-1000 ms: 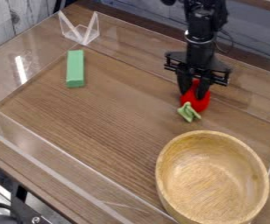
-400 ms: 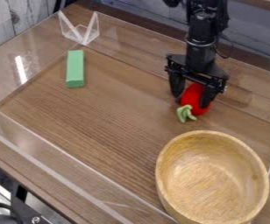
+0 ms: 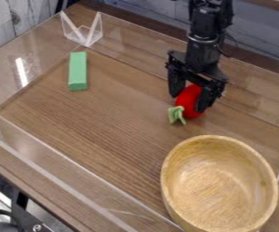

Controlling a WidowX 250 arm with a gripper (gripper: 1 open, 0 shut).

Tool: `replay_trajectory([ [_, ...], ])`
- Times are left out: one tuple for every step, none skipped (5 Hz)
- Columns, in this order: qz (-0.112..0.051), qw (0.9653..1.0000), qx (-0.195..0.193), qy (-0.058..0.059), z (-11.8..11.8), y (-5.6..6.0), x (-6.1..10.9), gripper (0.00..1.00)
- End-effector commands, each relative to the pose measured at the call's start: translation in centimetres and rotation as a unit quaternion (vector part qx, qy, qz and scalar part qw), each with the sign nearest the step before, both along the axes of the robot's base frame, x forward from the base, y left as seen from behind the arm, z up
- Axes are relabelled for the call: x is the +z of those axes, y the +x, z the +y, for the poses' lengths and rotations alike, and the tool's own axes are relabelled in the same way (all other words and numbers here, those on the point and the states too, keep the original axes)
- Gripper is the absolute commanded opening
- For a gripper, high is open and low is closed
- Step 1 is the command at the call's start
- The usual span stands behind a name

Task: Move the red object to the right side of the table

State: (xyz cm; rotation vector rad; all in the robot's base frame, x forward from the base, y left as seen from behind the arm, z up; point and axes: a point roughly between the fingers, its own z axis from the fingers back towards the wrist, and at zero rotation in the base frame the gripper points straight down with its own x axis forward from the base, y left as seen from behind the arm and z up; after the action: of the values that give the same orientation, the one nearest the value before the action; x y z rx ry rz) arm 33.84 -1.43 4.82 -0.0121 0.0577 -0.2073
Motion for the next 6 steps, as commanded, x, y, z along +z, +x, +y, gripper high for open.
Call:
replay_trajectory([
  [-0.039,0.9988,0.029,-0.001,0.0,0.8,2.2,1.00],
  [-0.039,0.9979,0.051,0.000,-0.2,0.9,1.7,1.00],
  [-0.040,0.9982,0.046,0.001,1.0,1.4,2.5,1.00],
  [-0.041,0.9984,0.040,0.001,2.2,1.8,3.3,1.00],
  [-0.038,0.9991,0.020,0.001,1.1,2.2,3.4,1.00],
  [-0.038,0.9993,-0.001,-0.001,-0.5,2.5,3.9,0.00],
])
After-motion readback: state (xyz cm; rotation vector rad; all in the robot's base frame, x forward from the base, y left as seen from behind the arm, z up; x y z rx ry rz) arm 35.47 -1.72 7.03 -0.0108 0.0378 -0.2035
